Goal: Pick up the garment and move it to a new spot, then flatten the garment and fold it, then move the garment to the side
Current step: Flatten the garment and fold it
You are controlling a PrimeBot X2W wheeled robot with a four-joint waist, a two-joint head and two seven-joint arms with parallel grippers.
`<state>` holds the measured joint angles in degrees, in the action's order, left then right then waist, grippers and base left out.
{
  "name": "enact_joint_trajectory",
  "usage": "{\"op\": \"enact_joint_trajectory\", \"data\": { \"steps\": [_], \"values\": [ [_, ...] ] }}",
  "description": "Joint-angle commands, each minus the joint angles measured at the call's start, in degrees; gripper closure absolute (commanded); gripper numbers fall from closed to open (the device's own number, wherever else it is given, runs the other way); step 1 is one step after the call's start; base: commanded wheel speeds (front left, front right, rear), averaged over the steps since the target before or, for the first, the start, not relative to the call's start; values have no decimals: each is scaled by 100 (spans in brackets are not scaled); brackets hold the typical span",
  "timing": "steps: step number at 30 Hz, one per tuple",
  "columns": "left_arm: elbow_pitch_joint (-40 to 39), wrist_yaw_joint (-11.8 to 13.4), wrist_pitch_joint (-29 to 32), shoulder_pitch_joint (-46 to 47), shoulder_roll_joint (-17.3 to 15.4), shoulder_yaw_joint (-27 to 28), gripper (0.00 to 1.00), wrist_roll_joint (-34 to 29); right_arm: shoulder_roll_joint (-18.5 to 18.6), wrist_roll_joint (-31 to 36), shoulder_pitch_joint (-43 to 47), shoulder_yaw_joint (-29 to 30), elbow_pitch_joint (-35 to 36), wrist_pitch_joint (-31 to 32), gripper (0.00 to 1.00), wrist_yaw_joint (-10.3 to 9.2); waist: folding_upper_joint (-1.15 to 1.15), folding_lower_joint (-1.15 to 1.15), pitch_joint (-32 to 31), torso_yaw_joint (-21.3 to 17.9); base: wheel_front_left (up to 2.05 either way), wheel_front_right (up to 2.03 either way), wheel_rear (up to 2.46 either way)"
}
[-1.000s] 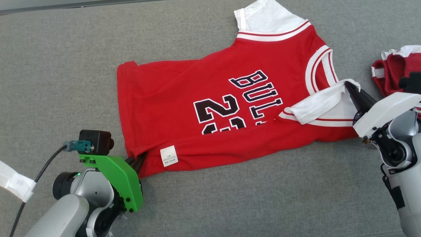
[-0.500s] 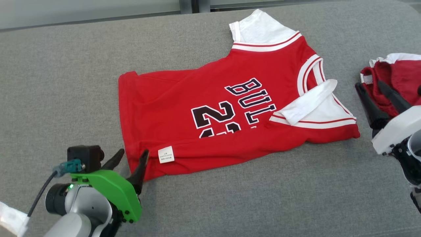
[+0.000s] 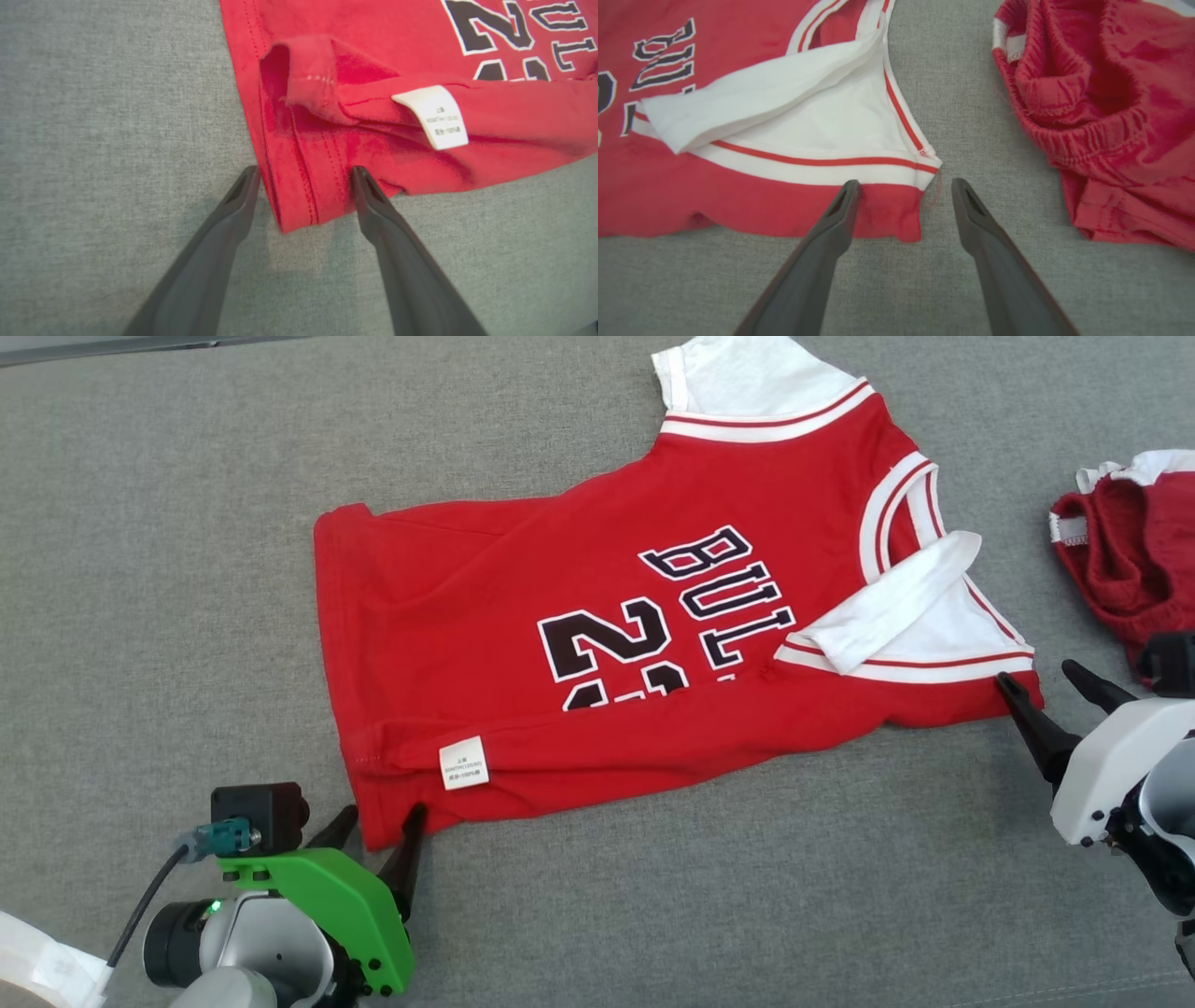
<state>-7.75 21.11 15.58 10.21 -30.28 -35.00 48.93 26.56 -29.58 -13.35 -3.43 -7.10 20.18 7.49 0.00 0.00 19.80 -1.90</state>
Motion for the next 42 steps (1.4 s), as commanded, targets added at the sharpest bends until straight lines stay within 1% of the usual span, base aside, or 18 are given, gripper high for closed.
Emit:
{"op": "enact_joint_trajectory", "data": {
  "steps": [1, 5, 12, 13, 14, 15, 16, 18, 22, 24, 25, 26, 30, 32, 33, 37, 40, 42],
  "values": [
    [54, -28, 29, 50, -48, 13, 0, -10, 17, 58, -75, -27, -34, 21, 0, -2, 0, 0, 45, 51, 0, 0, 0],
    [201, -90, 81, 38, -32, 7, 0, 91, -64, -84, -202, -94, -228, 156, 0, -2, 0, 0, 63, 102, 0, 0, 0],
    [417, -223, 128, 157, 73, -76, 0, 158, -1, -311, -340, -241, -405, 351, 0, -2, 0, 0, 60, 173, 0, 0, 0],
    [438, -256, 157, 170, 83, -105, 40, 174, -1, -366, -339, -259, -416, 377, 0, -2, 0, 0, 59, 175, 0, 0, 0],
    [452, -304, 183, 180, 92, -131, 75, 194, 8, -407, -343, -292, -421, 421, 14, -1, 0, 0, 58, 172, 0, 0, 0],
    [462, -358, 183, 188, 108, -151, 100, 220, 17, -468, -344, -335, -425, 460, 63, -1, 0, 0, 52, 169, 0, 0, 0],
    [464, -421, 201, 182, 128, -179, 100, 245, 29, -546, -342, -380, -423, 499, 100, -1, 0, 0, 42, 166, 0, 0, 0],
    [442, -512, 211, 168, 121, -169, 100, 315, 79, -701, -356, -414, -435, 559, 100, -2, 0, 0, 6, 153, 0, 0, 0],
    [211, -683, 298, 95, -80, -37, 100, 523, 237, -1005, -504, -359, -300, 756, 100, -3, 0, 0, -127, 120, 0, 0, 0],
    [9, -721, 341, 60, -230, 68, 100, 615, 317, -1174, -593, -265, -218, 881, 100, -3, 0, 0, -191, 100, 0, 0, 0],
    [9, -721, 341, 60, -230, 68, 100, 615, 317, -1174, -593, -265, -218, 881, 100, -3, 0, 0, -191, 100, 0, 0, 0],
    [-104, -736, 352, 35, -300, 105, 100, 635, 364, -1239, -607, -229, -182, 952, 100, -3, 0, 0, -224, 96, 0, 0, 0],
    [-574, -656, 426, -190, -546, 237, 100, 738, 546, -1435, -497, -92, 36, 1274, 100, -4, 0, 0, -318, 92, 0, 0, 0],
    [-801, -637, 429, -331, -624, 238, 100, 774, 642, -1480, -335, 0, 146, 1400, 100, -5, 0, 0, -333, 106, 0, 0, 0],
    [-943, -581, 401, -510, -660, 209, 100, 779, 654, -1518, -141, 130, 269, 1465, 100, -5, 0, 0, -336, 115, 0, 0, 0],
    [-997, -497, 187, -896, -562, 189, 100, 838, 546, -1543, 490, 371, 515, 1496, 100, -5, 0, 0, -310, 139, 0, 0, 0],
    [-870, -510, 106, -1147, -613, 61, 100, 749, 489, -1475, 971, 409, 620, 1505, 100, -5, 0, 0, -271, 132, 0, 0, 0],
    [-823, -509, 72, -1244, -578, 6, 100, 735, 451, -1387, 1166, 476, 612, 1417, 100, -5, 0, 0, -243, 117, 0, 0, 0]
  ]
}}
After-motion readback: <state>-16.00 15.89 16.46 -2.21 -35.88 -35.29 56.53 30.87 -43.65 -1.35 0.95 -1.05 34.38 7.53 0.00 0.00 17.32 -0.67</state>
